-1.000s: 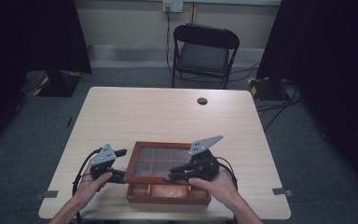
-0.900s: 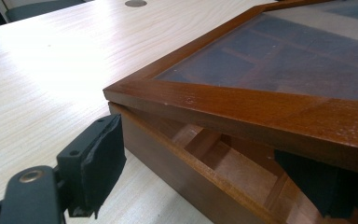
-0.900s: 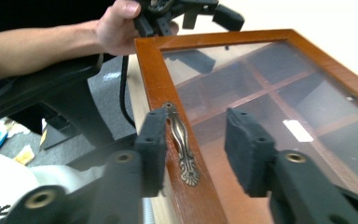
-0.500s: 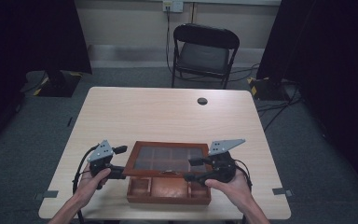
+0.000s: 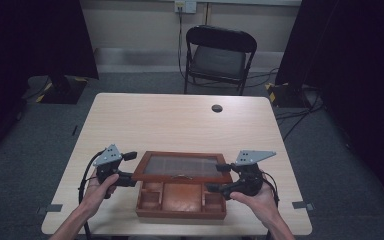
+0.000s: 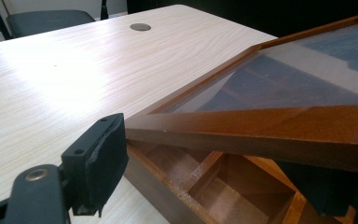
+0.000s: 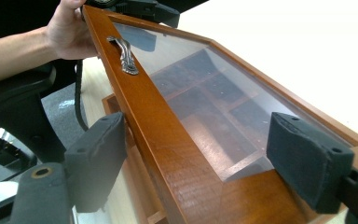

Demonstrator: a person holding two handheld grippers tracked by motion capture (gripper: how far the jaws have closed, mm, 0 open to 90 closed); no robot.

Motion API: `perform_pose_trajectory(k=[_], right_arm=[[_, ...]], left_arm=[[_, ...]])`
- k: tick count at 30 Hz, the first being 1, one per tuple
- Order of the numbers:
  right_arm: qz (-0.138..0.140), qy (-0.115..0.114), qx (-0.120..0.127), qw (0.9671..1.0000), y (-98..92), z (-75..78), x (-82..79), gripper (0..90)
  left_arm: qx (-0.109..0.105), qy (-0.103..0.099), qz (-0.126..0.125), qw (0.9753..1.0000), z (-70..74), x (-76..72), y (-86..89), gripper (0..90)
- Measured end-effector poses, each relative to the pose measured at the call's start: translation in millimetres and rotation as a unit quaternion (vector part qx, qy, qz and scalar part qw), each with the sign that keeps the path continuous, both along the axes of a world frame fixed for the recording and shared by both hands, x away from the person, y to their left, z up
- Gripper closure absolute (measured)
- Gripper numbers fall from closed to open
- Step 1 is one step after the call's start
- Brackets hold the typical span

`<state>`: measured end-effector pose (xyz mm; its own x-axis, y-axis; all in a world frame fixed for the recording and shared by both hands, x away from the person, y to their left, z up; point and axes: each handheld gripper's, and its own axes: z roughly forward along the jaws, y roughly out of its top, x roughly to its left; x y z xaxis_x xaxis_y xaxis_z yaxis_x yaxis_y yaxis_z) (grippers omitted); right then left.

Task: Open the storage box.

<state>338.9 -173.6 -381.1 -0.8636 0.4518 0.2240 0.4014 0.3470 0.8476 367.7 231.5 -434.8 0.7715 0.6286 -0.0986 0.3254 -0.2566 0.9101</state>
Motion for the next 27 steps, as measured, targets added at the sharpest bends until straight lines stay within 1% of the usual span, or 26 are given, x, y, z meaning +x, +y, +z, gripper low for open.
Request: perform_pose_trajectory(k=[2, 3, 7, 8, 9, 10, 12, 13, 15, 17, 19, 21, 22, 23, 24, 25, 27], right_arm=[[-0.001, -0.003, 0.003, 1.0000, -1.4, -0.2, 1.9, 17.2], [-0.003, -0.008, 0.006, 0.9999, -3.0, -0.9, 3.9, 17.1], [-0.006, -0.012, 0.010, 0.9999, -4.4, -2.5, 6.0, 16.7], [-0.005, -0.013, 0.009, 0.9999, -4.1, -2.9, 6.6, 16.7], [-0.007, -0.016, 0.003, 0.9998, -3.9, -3.2, 7.6, 16.7], [-0.007, -0.016, 0.003, 0.9998, -3.9, -3.2, 7.6, 16.7], [-0.009, -0.018, 0.005, 0.9998, -4.2, -3.3, 9.2, 16.9], [-0.011, -0.019, 0.007, 0.9997, -4.5, -3.6, 10.4, 16.5], [-0.016, -0.022, 0.010, 0.9996, -5.5, -5.2, 14.1, 16.9], [-0.016, -0.021, 0.012, 0.9996, -5.5, -6.0, 15.6, 17.4], [-0.020, -0.023, 0.010, 0.9995, -5.0, -7.7, 18.8, 17.6], [-0.026, -0.024, 0.014, 0.9993, -4.8, -9.1, 22.3, 21.2], [-0.028, -0.023, 0.017, 0.9992, -5.2, -9.7, 24.5, 21.2], [-0.036, -0.021, 0.029, 0.9987, -6.5, -9.3, 28.1, 21.3], [-0.036, -0.021, 0.029, 0.9987, -6.5, -9.3, 28.1, 21.3], [-0.038, -0.025, 0.035, 0.9983, -7.4, -8.1, 31.2, 23.5], [-0.039, -0.027, 0.035, 0.9982, -8.2, -7.2, 32.5, 24.8]], left_arm=[[-0.001, 0.000, -0.002, 1.0000, 1.6, 1.7, -0.4, 17.6], [-0.007, 0.001, -0.004, 1.0000, 2.2, 2.9, -0.7, 17.4], [-0.007, 0.002, -0.003, 1.0000, 2.5, 3.3, -1.0, 16.8], [-0.004, 0.001, -0.004, 1.0000, 2.8, 3.7, -0.8, 17.0], [-0.007, 0.002, -0.004, 1.0000, 3.0, 4.2, -0.5, 17.4], [-0.007, 0.002, -0.004, 1.0000, 3.0, 4.2, -0.5, 17.9], [-0.017, 0.006, -0.004, 0.9998, 3.3, 4.1, -0.5, 18.6], [-0.017, 0.005, -0.003, 0.9998, 3.6, 4.3, -0.1, 19.2], [-0.024, 0.006, -0.005, 0.9997, 3.8, 6.4, -0.2, 19.8], [-0.023, 0.005, -0.004, 0.9997, 3.8, 7.2, -0.5, 19.6], [-0.015, 0.002, -0.006, 0.9999, 5.5, 9.7, -0.7, 19.4], [-0.009, -0.001, -0.006, 0.9999, 7.9, 12.0, -0.6, 18.4], [-0.007, -0.003, -0.007, 0.9999, 8.7, 13.3, -0.4, 17.9], [-0.012, -0.001, -0.006, 0.9999, 9.3, 15.3, -0.9, 17.5], [-0.012, -0.001, -0.006, 0.9999, 9.3, 15.3, -0.9, 17.4], [-0.015, 0.000, -0.005, 0.9999, 9.1, 16.3, -1.3, 17.1], [-0.014, -0.002, 0.000, 0.9999, 8.7, 18.1, -1.0, 17.1]])
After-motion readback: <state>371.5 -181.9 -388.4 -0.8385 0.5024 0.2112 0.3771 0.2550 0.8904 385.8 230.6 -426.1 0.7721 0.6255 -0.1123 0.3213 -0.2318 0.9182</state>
